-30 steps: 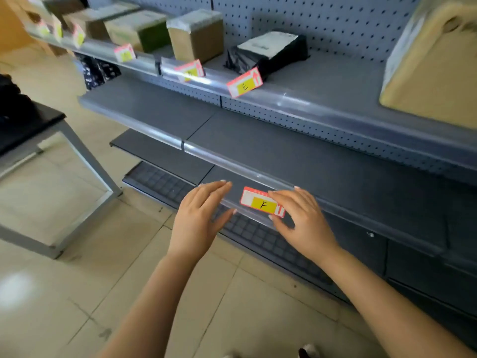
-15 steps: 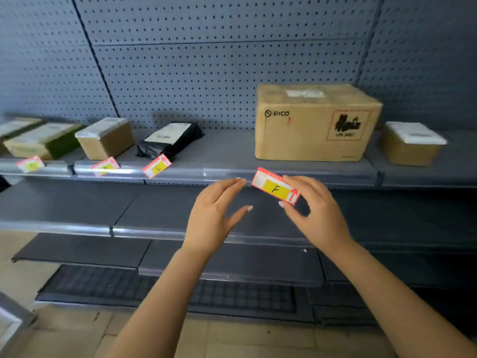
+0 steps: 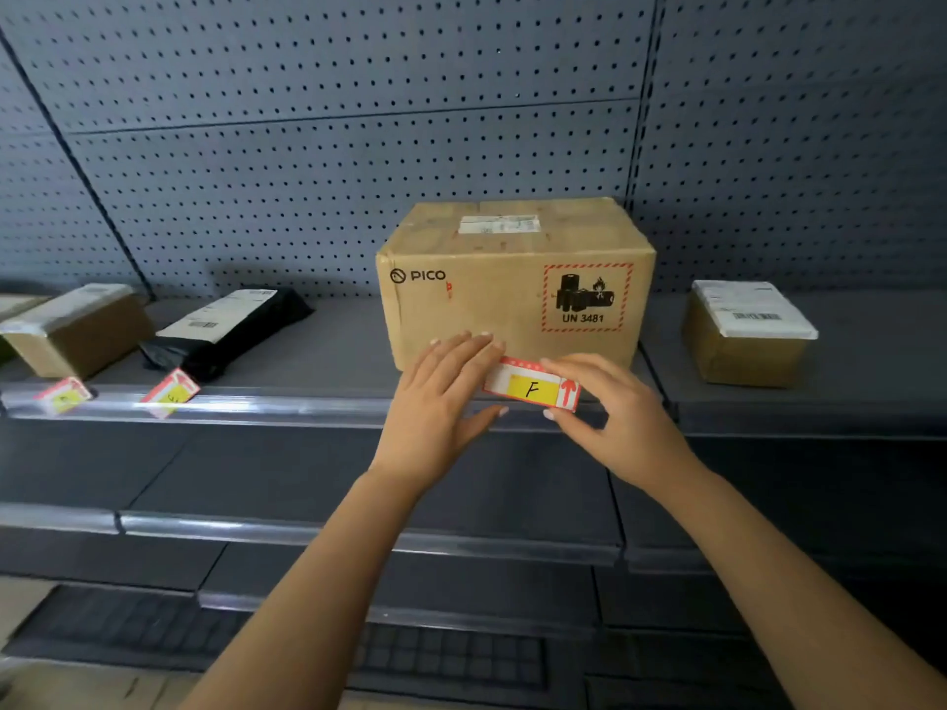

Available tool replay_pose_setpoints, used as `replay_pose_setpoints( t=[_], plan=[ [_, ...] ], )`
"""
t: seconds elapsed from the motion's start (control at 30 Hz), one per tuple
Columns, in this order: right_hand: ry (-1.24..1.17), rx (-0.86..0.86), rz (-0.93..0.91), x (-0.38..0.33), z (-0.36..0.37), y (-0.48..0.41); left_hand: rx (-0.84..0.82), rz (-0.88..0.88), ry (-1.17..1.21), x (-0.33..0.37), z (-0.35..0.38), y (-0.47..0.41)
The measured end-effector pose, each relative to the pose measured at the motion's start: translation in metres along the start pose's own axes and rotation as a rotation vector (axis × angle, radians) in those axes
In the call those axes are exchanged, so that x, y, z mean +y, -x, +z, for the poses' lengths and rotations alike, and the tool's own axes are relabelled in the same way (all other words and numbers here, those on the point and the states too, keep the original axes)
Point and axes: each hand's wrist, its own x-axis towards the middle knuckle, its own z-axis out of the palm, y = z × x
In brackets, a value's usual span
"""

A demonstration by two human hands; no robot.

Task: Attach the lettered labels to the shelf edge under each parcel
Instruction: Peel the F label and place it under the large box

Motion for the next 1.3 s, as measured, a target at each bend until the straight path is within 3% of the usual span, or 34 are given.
replay_pose_setpoints(
  t=[0.3,0.67,0.93,1.3],
  plan=[
    [-0.042,-0.154,-0.079,0.031,0.008,-0.030,0.024,0.013,-0.055,-0.023,0.023,-0.011],
    [-0.046,-0.048,-0.042,0.028,0.031,-0.036,0.009,-0.012,0.024,-0.049,0.028,0.017],
    [0.004,-0.020,0.006,0.022,0.036,-0.029,-0.059,0.078,0.009,-0.071,0.059,0.060],
    [0.055,-0.009,0.060,0.010,0.034,-0.025,0.057,0.180,-0.016,-0.081,0.082,0.067]
  ],
)
